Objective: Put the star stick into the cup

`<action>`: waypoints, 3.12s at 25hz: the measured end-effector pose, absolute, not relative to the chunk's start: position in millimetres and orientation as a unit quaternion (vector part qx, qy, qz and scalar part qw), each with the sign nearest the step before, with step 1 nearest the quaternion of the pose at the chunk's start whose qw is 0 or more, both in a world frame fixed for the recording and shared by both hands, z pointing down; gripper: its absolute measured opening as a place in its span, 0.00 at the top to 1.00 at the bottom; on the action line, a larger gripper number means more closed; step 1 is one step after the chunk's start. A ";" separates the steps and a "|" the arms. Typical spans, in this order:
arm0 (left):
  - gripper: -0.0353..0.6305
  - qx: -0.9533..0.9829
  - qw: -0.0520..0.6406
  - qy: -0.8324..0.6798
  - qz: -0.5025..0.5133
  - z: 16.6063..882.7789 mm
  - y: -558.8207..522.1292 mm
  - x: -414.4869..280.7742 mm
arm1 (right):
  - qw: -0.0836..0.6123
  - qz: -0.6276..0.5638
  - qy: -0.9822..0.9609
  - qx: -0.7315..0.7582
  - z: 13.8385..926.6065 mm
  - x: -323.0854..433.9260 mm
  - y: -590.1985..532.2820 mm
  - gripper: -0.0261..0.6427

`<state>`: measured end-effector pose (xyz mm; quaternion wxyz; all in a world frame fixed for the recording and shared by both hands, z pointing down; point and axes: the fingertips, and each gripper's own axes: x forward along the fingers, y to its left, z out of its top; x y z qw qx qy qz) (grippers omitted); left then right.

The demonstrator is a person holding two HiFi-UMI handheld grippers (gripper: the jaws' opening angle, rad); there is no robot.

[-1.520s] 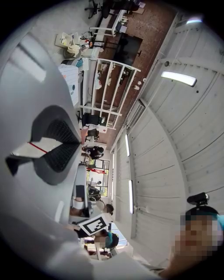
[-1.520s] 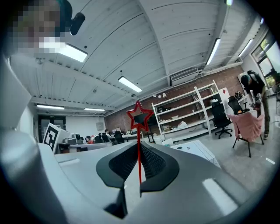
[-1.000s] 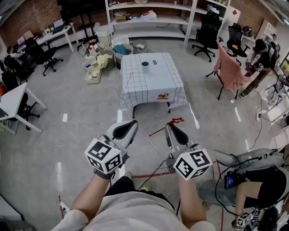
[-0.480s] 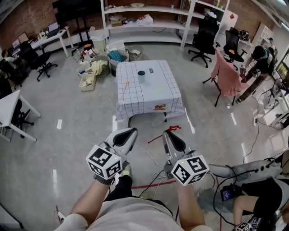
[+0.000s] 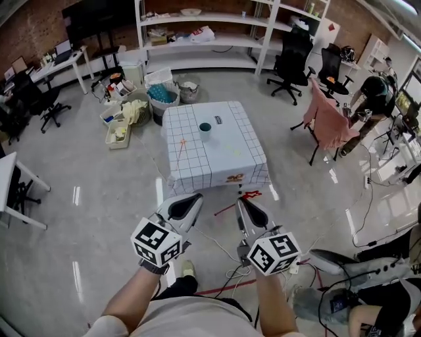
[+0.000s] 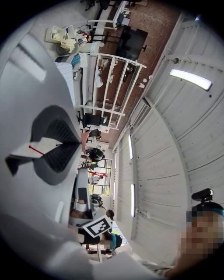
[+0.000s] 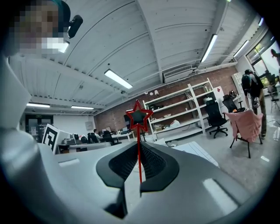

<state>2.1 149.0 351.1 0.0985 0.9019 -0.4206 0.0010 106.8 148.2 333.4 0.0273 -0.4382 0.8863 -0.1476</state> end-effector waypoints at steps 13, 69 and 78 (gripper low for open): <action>0.94 0.904 0.105 -0.415 -0.002 367.2 51.4 -56.5 | 0.025 -0.138 0.877 -0.460 338.5 52.9 54.9 0.92; 0.94 0.880 0.197 -0.430 0.030 609.0 -381.8 -80.4 | -0.041 -0.193 0.849 -0.490 607.3 -0.9 -438.5 0.92; 0.94 0.883 0.202 -0.423 0.032 638.4 -391.1 -84.1 | -0.075 -0.197 0.846 -0.489 657.0 -11.4 -443.1 0.92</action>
